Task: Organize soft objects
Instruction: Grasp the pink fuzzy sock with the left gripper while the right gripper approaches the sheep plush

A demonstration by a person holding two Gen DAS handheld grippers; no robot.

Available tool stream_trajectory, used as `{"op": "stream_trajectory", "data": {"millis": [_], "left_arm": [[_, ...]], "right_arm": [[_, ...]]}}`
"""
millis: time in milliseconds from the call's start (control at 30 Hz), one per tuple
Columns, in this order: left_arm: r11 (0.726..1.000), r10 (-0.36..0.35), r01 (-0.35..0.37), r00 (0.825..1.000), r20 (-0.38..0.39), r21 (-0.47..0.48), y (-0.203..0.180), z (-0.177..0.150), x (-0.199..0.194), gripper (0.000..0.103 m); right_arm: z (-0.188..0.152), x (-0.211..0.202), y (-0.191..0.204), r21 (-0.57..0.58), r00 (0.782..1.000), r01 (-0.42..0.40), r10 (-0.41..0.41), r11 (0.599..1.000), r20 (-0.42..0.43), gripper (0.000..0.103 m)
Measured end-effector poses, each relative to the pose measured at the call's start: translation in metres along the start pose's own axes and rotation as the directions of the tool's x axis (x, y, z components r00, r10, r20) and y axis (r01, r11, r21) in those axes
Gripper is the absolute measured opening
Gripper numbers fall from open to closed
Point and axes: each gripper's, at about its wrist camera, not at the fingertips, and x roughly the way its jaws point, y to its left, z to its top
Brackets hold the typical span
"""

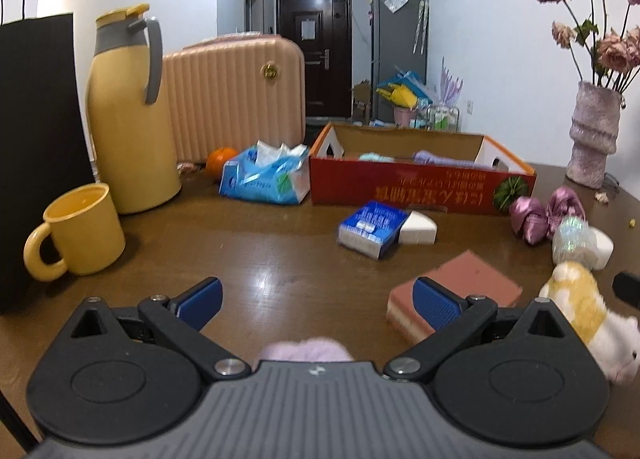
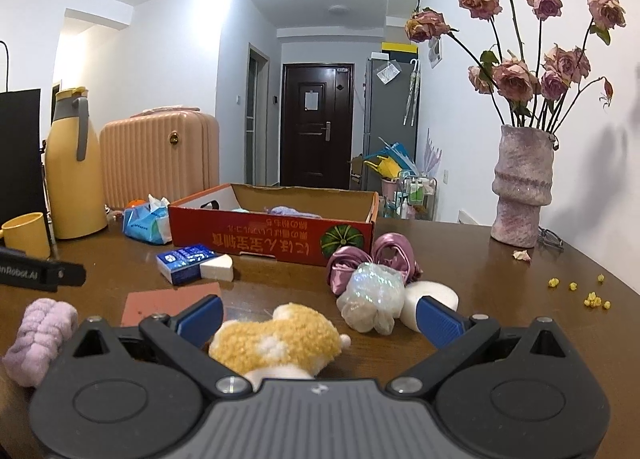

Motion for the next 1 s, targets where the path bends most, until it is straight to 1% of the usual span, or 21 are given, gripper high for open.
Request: {"op": "stream_trajectory", "data": {"millis": [133, 267, 567, 767, 833, 900, 933, 967, 1000], "left_arm": [[1.000, 0.006, -0.006, 0.999, -0.043, 0.007, 0.002, -0.011, -0.004, 0.103], [1.000, 0.008, -0.006, 0.998, -0.070, 0.023, 0.001, -0.021, -0.006, 0.103], [0.999, 0.031, -0.028, 0.988, -0.150, 0.022, -0.001, -0.040, 0.014, 0.103], [1.000, 0.026, -0.027, 0.985, -0.168, 0.001, 0.002, -0.043, 0.020, 0.103], [1.000, 0.017, -0.019, 0.984, -0.175, -0.007, 0.003, -0.043, 0.021, 0.098], [1.000, 0.009, -0.012, 0.983, -0.181, -0.017, 0.004, -0.044, 0.022, 0.085], [1.000, 0.004, -0.008, 0.983, -0.185, -0.022, 0.005, -0.044, 0.023, 0.083], [1.000, 0.000, -0.004, 0.984, -0.180, -0.025, 0.006, -0.044, 0.023, 0.077], [1.000, -0.004, -0.001, 0.984, -0.176, -0.027, 0.006, -0.043, 0.022, 0.070]], "right_arm": [[-0.003, -0.002, 0.001, -0.006, 1.000, -0.004, 0.004, 1.000, -0.008, 0.103], [-0.006, -0.004, 0.003, -0.016, 1.000, -0.009, 0.009, 1.000, -0.013, 0.103], [-0.007, -0.004, 0.004, -0.018, 1.000, -0.007, 0.007, 1.000, -0.024, 0.103], [-0.009, -0.001, 0.004, -0.022, 0.999, -0.005, 0.004, 1.000, -0.034, 0.103], [-0.009, -0.001, 0.004, -0.023, 0.999, -0.003, 0.003, 1.000, -0.036, 0.103], [-0.009, 0.000, 0.004, -0.024, 0.999, -0.002, 0.001, 1.000, -0.039, 0.103], [-0.009, 0.000, 0.005, -0.025, 0.999, -0.001, 0.000, 1.000, -0.041, 0.103], [-0.009, 0.001, 0.004, -0.026, 0.999, 0.000, -0.001, 1.000, -0.042, 0.103], [-0.009, 0.001, 0.005, -0.026, 0.999, 0.001, -0.002, 1.000, -0.043, 0.103]]}}
